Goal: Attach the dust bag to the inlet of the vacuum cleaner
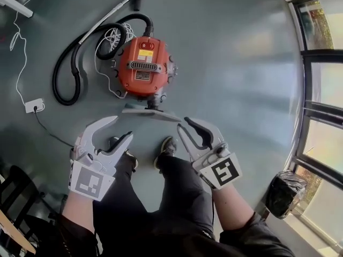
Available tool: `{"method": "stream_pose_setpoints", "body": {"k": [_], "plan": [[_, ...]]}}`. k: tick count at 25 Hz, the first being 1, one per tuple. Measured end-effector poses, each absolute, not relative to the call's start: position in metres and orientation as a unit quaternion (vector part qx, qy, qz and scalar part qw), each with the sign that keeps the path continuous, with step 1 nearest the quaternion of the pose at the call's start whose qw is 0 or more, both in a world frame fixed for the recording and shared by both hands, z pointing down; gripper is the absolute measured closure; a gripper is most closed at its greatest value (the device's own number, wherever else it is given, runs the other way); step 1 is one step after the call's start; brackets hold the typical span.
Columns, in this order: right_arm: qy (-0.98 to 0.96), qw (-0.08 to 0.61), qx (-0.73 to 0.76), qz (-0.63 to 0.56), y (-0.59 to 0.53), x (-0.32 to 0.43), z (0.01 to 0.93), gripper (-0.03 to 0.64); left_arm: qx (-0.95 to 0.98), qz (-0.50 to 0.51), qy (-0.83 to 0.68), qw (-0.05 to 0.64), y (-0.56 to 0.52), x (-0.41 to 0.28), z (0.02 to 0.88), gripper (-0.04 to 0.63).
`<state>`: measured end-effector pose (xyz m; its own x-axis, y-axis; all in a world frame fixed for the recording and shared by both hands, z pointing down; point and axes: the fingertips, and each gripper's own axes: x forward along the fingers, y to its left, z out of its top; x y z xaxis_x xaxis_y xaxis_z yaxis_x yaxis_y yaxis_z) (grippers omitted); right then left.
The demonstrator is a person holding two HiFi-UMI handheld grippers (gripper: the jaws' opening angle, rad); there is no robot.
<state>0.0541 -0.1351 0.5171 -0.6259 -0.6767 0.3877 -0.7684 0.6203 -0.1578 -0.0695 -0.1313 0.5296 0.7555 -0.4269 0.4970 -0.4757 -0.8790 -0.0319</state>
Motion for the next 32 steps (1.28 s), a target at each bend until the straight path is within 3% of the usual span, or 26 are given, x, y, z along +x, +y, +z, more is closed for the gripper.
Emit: {"method": "stream_pose_setpoints", "body": {"k": [13, 32], "plan": [[-0.899, 0.145, 0.351, 0.218, -0.072, 0.025, 0.421, 0.541, 0.911, 0.288, -0.287, 0.075, -0.084, -0.106, 0.415, 0.382], [-0.924, 0.146, 0.310, 0.167, -0.024, 0.082, 0.300, 0.541, 0.913, 0.239, -0.324, 0.067, -0.012, -0.048, 0.253, 0.397]]}}
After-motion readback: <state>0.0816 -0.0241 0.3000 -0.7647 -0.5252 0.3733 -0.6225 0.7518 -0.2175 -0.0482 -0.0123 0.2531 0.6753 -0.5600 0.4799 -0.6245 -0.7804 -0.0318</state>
